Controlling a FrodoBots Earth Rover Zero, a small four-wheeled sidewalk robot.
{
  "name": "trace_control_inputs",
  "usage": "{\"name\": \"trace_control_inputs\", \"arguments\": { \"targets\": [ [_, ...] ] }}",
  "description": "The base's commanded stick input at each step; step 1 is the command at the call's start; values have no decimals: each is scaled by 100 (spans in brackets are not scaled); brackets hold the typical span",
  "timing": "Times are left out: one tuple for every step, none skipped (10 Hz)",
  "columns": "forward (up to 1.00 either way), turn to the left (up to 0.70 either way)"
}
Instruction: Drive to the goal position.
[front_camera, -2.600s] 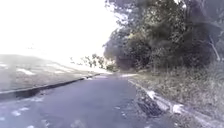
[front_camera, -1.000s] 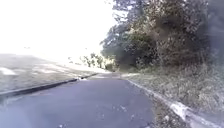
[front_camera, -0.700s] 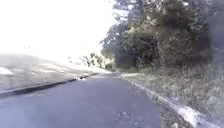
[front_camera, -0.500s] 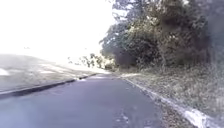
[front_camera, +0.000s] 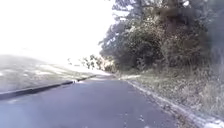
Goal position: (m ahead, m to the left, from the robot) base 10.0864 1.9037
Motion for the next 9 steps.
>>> {"name": "trace_control_inputs", "arguments": {
  "targets": [
    [70,0],
    [70,0],
    [70,0],
    [70,0],
    [70,0],
    [70,0],
    [70,0],
    [70,0],
    [70,0]
  ]
}}
